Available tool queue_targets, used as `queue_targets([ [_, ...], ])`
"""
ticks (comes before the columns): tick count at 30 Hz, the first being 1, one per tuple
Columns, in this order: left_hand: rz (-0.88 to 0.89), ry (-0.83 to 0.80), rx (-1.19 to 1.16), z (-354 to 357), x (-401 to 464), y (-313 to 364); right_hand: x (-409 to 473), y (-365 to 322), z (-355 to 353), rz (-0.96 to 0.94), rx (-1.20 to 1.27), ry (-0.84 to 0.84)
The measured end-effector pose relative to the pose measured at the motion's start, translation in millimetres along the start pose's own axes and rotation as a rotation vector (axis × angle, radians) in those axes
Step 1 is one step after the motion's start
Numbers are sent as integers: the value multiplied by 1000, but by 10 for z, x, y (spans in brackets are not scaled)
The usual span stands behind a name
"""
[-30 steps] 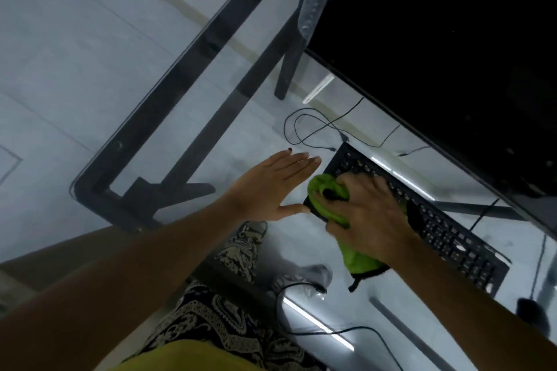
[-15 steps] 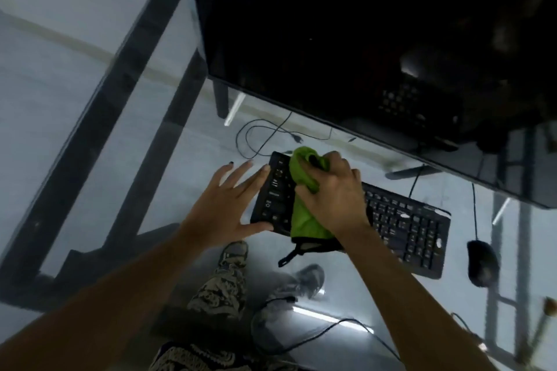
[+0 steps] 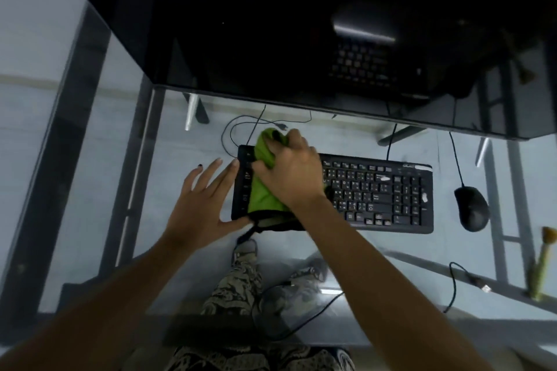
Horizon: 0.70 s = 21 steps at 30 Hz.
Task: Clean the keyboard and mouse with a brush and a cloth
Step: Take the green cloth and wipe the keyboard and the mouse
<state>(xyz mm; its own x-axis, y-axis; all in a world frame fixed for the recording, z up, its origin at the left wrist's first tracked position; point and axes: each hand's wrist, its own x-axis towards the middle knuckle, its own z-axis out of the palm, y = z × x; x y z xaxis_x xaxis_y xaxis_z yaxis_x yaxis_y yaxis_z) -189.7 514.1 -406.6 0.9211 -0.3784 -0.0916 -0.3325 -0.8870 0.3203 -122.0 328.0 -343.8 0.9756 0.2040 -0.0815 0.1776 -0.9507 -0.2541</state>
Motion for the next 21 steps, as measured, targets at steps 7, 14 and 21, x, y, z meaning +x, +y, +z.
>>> queue_targets([
  [7,-21,-47,11,-9,-4,6,-348,884,-108,222,-20,159],
  [14,-1,-21,-1,-19,-10,8,-403,194,88,-219,-119,31],
  [21,-30,-75,16,-40,4,10,-669,1274,-194,66,-179,107],
])
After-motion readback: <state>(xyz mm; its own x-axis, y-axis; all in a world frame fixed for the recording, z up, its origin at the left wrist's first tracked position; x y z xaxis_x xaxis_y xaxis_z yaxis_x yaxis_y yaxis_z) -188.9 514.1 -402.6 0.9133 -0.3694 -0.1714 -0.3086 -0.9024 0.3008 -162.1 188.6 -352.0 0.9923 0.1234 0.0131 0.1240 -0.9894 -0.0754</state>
